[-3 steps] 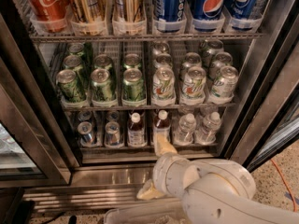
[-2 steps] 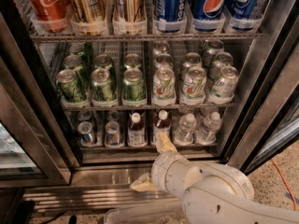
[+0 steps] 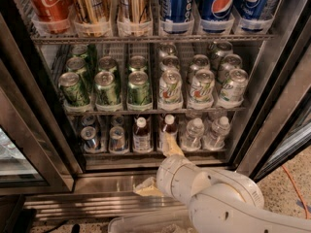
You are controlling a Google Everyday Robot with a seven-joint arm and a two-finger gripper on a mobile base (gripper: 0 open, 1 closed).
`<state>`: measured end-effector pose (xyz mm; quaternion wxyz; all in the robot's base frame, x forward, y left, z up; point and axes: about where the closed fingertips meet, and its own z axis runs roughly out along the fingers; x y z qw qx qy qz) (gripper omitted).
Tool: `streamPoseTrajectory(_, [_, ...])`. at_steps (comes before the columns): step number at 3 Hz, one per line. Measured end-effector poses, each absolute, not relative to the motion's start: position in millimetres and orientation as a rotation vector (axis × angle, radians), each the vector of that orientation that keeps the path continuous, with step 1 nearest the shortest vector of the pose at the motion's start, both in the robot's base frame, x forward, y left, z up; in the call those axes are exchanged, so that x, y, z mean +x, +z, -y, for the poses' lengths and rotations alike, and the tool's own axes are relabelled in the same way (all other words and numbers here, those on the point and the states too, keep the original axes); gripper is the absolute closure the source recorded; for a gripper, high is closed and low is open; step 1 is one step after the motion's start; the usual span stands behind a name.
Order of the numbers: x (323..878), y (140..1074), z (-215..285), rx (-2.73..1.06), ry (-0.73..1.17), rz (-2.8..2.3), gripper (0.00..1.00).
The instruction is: Pick redbull can from bottom shelf of fridge
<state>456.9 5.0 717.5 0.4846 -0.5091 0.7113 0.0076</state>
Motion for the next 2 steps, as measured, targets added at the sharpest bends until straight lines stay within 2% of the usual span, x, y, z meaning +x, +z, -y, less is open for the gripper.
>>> streamPoseTrajectory(1, [464.9, 705.8, -20.6, -1.183, 0.099, -1.708, 0.00])
streamPoseTrajectory(2, [486.5, 686.9, -42.2, -1.044, 0.284, -1.678, 0.00])
